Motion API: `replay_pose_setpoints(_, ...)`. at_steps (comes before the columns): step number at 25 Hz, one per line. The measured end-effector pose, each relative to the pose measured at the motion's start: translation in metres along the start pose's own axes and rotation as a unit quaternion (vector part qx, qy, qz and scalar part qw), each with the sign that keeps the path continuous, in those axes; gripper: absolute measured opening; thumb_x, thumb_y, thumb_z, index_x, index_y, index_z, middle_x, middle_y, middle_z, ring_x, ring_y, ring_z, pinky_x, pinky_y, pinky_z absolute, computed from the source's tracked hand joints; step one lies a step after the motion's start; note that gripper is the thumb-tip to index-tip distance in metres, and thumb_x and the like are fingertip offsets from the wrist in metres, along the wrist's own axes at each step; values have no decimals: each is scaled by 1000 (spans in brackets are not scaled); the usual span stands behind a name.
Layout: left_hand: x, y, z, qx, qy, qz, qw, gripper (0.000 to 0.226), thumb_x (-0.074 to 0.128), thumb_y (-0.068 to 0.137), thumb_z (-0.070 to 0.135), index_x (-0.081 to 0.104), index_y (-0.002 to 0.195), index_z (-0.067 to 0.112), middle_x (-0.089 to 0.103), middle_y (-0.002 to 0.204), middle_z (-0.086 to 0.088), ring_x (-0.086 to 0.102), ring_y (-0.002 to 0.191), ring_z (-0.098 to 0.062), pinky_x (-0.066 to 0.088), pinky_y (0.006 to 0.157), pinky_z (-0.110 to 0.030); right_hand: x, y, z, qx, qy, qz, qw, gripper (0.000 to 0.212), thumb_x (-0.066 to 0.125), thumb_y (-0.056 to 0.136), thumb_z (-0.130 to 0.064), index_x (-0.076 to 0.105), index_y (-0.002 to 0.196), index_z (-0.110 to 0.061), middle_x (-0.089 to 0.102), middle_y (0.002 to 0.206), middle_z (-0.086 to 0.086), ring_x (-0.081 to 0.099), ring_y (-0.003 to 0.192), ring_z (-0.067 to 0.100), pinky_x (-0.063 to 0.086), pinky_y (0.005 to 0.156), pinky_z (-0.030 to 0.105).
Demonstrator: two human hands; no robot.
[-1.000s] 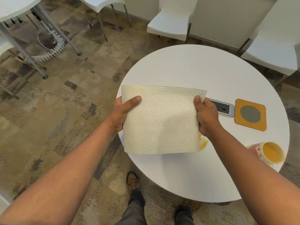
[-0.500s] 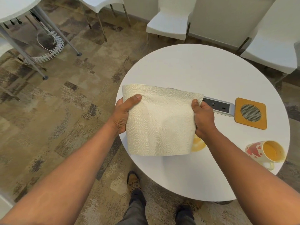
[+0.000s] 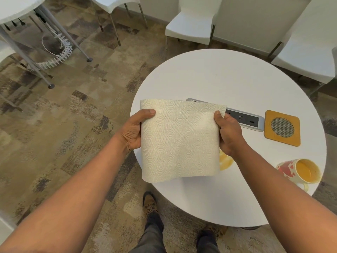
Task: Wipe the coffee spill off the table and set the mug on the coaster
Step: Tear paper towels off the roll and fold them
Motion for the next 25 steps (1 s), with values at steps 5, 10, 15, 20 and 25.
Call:
replay_pose_setpoints(5,4,3,1,15,-12,6,1000,74,98,50,48,79,112,13,74,118,-16,73,104,-31,59,91,-50,3,-6,1,-4,-13,-18,1000,37,61,97,-35,66,122,-8,76,107,11,73,88,23,61,78,42)
replay_pose_setpoints(10,-2,2,4,12,-13,25,1000,41,80,63,27,82,101,10,77,102,-14,75,90,-28,61,84,-46,6,-8,6,19,9,-41,999,32,66,92,-31,69,117,-11,76,110,9,73,97,24,60,83,42)
replay_pose_setpoints(15,0,2,2,2,16,13,1000,54,91,51,29,81,101,10,76,103,-14,74,90,-29,60,84,-46,9,-10,11,17,34,-46,998,39,64,93,-28,64,126,-7,74,117,9,72,103,22,60,82,37)
replay_pose_setpoints(20,4,3,2,4,11,4,1000,75,97,54,45,75,115,8,73,115,-16,72,101,-31,58,93,-50,8,-12,15,21,35,-29,999,36,63,95,-28,66,121,-3,75,109,13,73,94,26,61,81,41)
replay_pose_setpoints(25,1,5,6,24,4,30,999,66,83,69,34,61,123,4,69,106,-15,68,93,-29,59,85,-45,6,-14,12,18,46,-17,999,23,63,96,-25,70,111,-8,77,105,12,73,94,28,60,85,46)
Point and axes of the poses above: each hand's wrist, its own y-axis towards the middle knuckle, its own x-axis out of the palm, z = x × y, the point moved 9 cm from there along y, towards the middle knuckle
